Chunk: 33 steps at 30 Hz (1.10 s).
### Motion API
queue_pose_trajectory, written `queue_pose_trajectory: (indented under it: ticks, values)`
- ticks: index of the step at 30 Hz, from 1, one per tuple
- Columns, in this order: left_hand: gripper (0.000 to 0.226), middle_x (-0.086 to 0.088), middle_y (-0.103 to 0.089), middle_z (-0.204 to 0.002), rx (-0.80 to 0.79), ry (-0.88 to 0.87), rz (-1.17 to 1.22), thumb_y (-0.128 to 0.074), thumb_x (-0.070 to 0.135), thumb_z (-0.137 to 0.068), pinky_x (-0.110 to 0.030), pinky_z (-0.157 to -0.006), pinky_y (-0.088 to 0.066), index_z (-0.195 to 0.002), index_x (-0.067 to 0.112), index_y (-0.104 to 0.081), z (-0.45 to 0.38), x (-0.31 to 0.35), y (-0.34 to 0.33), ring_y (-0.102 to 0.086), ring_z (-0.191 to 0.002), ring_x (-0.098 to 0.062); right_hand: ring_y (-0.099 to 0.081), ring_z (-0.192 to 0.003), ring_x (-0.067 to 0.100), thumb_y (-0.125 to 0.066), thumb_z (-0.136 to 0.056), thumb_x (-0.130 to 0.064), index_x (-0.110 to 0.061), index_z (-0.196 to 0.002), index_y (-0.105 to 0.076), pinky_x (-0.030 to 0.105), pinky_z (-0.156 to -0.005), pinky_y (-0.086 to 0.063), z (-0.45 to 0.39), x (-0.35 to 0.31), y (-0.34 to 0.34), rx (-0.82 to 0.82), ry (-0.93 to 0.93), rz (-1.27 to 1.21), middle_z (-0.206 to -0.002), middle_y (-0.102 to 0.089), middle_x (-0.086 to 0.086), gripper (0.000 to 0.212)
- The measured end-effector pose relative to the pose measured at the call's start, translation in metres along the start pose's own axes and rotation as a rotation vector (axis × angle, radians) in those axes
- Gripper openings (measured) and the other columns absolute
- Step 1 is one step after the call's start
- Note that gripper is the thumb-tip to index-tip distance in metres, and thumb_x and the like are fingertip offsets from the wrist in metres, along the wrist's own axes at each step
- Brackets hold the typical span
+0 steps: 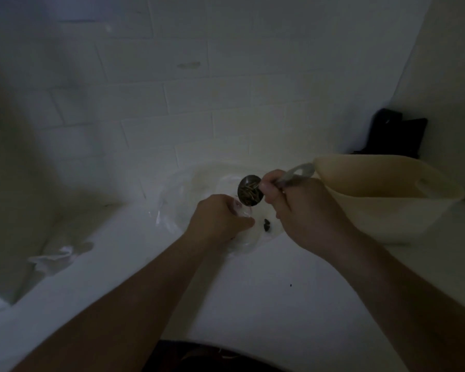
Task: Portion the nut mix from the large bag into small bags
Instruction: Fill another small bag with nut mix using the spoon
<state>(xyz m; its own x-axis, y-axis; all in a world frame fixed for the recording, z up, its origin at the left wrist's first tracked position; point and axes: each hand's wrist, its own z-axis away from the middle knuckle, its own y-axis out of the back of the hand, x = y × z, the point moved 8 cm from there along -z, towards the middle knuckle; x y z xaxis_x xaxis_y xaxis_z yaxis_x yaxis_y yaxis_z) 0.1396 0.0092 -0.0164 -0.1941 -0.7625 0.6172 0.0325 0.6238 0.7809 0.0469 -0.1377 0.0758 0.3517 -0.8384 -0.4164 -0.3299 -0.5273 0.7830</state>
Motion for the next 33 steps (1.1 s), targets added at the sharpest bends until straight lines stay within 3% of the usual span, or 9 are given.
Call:
queue_pose_trajectory:
  ticks: [2, 7, 16, 21, 24, 27, 29, 31, 33]
  values:
    - [0.032, 0.008, -0.067, -0.065, 0.003, 0.002, 0.017, -0.083, 0.047, -0.078, -0.02, -0.055, -0.041, -0.065, 0.03, -0.059, 0.0, 0.0, -0.001, -0.065, -0.066, -0.004, -0.052, -0.067, 0.003, -0.04, -0.107, -0.043, -0.025, -0.1, -0.061, 0.018, -0.06, -0.035, 0.0, -0.005, 0.0, -0.007, 0.021, 0.064, -0.078, -0.057, -0.01, 0.028]
    - [0.041, 0.008, -0.07, -0.063, -0.002, 0.019, 0.069, -0.083, 0.062, -0.076, -0.024, -0.059, -0.044, -0.064, 0.027, -0.064, 0.002, -0.002, -0.004, -0.067, -0.065, -0.006, -0.061, -0.088, 0.019, -0.05, -0.108, -0.029, -0.027, -0.113, -0.063, 0.042, -0.081, -0.051, 0.003, -0.005, -0.011, -0.105, 0.044, 0.092, -0.1, -0.066, -0.002, 0.015]
    - [0.034, 0.012, -0.07, -0.069, 0.035, 0.026, 0.102, -0.082, 0.059, -0.077, -0.023, -0.061, -0.047, -0.071, 0.031, -0.065, 0.006, 0.001, -0.001, -0.067, -0.067, -0.002, -0.062, -0.083, 0.016, -0.052, -0.107, -0.035, -0.039, -0.111, -0.06, 0.045, -0.071, -0.052, 0.013, -0.001, -0.007, 0.005, 0.148, -0.076, -0.092, -0.065, -0.007, 0.009]
    - [0.025, 0.013, -0.072, -0.07, 0.046, 0.012, 0.117, -0.082, 0.052, -0.08, -0.015, -0.059, -0.047, -0.08, 0.031, -0.069, 0.007, 0.004, 0.006, -0.067, -0.068, 0.001, -0.066, -0.083, 0.013, -0.036, -0.103, -0.048, -0.037, -0.102, -0.063, 0.042, -0.076, -0.055, 0.013, 0.026, 0.0, 0.112, 0.013, -0.087, -0.093, -0.07, -0.008, 0.029]
    - [0.023, 0.007, -0.073, -0.064, 0.071, -0.035, 0.125, -0.075, 0.044, -0.085, -0.027, -0.068, -0.057, -0.08, 0.022, -0.07, 0.008, 0.017, 0.014, -0.068, -0.062, -0.003, -0.062, -0.069, 0.016, -0.032, -0.107, -0.045, -0.02, -0.098, -0.065, 0.039, -0.067, -0.053, 0.015, 0.041, -0.005, 0.09, -0.022, 0.062, -0.081, -0.067, 0.001, 0.042]
    - [0.018, 0.007, -0.073, -0.065, 0.041, -0.099, 0.086, -0.073, 0.04, -0.085, -0.026, -0.07, -0.057, -0.083, 0.023, -0.067, 0.009, 0.032, 0.008, -0.067, -0.062, 0.0, -0.049, -0.054, 0.015, -0.07, -0.092, -0.007, -0.006, -0.099, -0.069, 0.029, -0.051, -0.038, 0.018, 0.043, -0.012, 0.026, -0.045, 0.275, -0.069, -0.059, 0.006, 0.008]
    - [0.02, 0.004, -0.075, -0.076, 0.015, -0.09, 0.063, -0.074, 0.04, -0.084, -0.029, -0.074, -0.059, -0.091, 0.023, -0.068, 0.004, 0.031, -0.004, -0.07, -0.073, -0.006, -0.056, -0.051, 0.022, -0.074, -0.081, 0.004, -0.005, -0.096, -0.073, 0.03, -0.043, -0.04, 0.02, 0.046, -0.018, 0.01, -0.066, 0.29, -0.07, -0.063, 0.01, 0.018]
    - [0.029, 0.002, -0.072, -0.091, -0.001, -0.055, -0.003, -0.076, 0.043, -0.08, -0.033, -0.079, -0.058, -0.096, 0.022, -0.066, -0.002, 0.024, -0.018, -0.069, -0.088, -0.017, -0.063, -0.06, 0.026, -0.071, -0.093, -0.007, -0.011, -0.095, -0.073, 0.035, -0.053, -0.049, 0.019, 0.042, -0.012, 0.038, -0.049, 0.262, -0.075, -0.066, 0.008, 0.005]
    - [0.036, 0.004, -0.069, -0.091, -0.021, -0.022, -0.063, -0.075, 0.052, -0.077, -0.033, -0.077, -0.056, -0.095, 0.025, -0.061, -0.005, 0.019, -0.029, -0.068, -0.091, -0.02, -0.065, -0.081, 0.027, -0.051, -0.106, -0.026, -0.015, -0.109, -0.068, 0.037, -0.071, -0.049, 0.019, 0.049, -0.013, 0.006, -0.116, 0.247, -0.092, -0.068, 0.008, 0.02]
